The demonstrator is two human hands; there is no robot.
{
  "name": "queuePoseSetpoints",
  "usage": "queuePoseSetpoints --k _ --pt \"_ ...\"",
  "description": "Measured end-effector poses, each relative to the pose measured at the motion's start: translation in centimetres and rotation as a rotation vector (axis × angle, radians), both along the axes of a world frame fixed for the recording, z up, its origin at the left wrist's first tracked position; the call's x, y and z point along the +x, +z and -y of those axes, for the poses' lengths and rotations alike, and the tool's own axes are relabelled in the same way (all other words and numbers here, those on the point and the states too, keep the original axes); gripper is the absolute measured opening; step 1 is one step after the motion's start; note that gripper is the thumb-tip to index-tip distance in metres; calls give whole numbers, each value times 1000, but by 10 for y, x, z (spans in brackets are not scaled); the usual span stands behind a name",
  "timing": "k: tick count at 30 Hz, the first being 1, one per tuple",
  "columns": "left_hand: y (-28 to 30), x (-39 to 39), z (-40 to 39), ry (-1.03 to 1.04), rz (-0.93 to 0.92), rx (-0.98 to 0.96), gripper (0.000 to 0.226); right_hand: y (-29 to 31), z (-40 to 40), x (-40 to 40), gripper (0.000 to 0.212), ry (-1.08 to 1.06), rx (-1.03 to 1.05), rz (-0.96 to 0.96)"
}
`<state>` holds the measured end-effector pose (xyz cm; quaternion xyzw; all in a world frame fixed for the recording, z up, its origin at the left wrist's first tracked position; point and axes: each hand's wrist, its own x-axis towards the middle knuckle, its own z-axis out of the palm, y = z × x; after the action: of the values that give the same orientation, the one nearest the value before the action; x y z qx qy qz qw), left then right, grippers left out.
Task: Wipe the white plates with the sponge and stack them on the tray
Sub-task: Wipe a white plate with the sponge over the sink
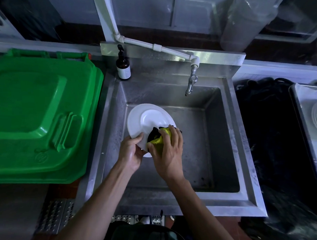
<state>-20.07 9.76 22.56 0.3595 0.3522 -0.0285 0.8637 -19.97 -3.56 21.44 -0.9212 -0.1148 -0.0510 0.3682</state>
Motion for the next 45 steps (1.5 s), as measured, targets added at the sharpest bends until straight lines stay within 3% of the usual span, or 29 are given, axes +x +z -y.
queuePoseSetpoints --k 7,10,18,27,35,45 --pt "2 1 0 0 9 24 23 -5 6 -3 46 11 -78 47" --pt "3 2 -2 10 13 12 33 -7 13 -3 46 -9 -67 52" --pt "7 1 -12 -77 101 14 43 -4 35 22 44 -147 132 -177" --pt "6 -6 -21 -256 194 -25 33 1 50 53 41 -134 85 -245" --pt "6 -16 -22 -452 97 146 43 11 41 73 37 -140 132 -230" --pt "0 -19 -10 -490 57 142 47 26 9 75 37 40 18 -49"
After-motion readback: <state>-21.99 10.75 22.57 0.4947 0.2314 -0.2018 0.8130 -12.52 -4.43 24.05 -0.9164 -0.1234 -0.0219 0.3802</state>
